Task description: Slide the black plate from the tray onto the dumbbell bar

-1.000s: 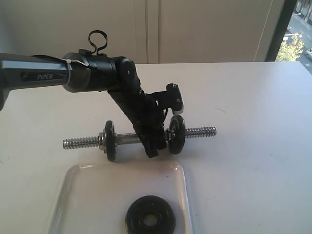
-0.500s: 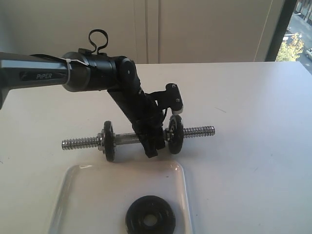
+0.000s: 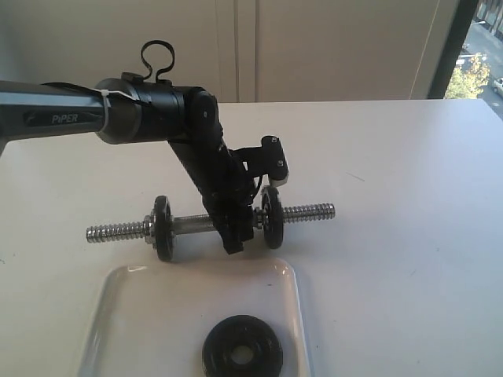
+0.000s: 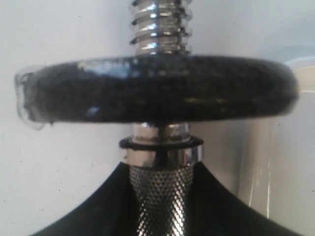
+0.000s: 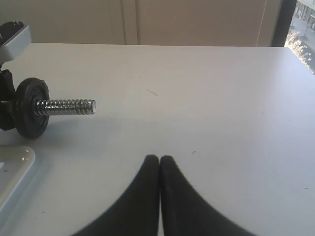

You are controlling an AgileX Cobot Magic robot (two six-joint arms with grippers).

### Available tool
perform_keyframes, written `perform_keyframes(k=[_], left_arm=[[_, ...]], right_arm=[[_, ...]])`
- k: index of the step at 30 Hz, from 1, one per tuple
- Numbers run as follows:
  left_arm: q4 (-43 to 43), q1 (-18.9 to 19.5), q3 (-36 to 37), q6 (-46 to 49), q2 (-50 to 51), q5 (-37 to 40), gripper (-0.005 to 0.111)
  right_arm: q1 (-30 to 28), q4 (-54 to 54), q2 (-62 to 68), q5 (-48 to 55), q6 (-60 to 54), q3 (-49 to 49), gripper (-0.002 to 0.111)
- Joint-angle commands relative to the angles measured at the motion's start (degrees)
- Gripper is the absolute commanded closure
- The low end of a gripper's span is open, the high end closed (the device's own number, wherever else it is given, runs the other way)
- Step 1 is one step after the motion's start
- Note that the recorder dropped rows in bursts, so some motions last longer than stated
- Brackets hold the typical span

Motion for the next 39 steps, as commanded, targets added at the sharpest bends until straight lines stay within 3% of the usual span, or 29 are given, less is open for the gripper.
perform_keyframes(k=[1,14,20,39], left_arm=[[-0.95,0.14,-0.43,-1.58,-2.88,0.97,0.107],[0.63,0.14,-0.43,-2.68,-6.74,1.93,0.107],[5.95,0.14,-0.43,-7.11,-6.74,4.0,0.107],[5.95,0.14,-0.43,-11.35,-6.74,4.11,0.107]], right_arm=[[0.26,-0.29,-0.3,-0.5,0.24,0.13,0.108],[0.26,-0.29,-0.3,-0.5,0.24,0.13,0.108],[0.26,-0.29,-0.3,-0.5,0.24,0.13,0.108],[0.26,-0.29,-0.3,-0.5,0.24,0.13,0.108]])
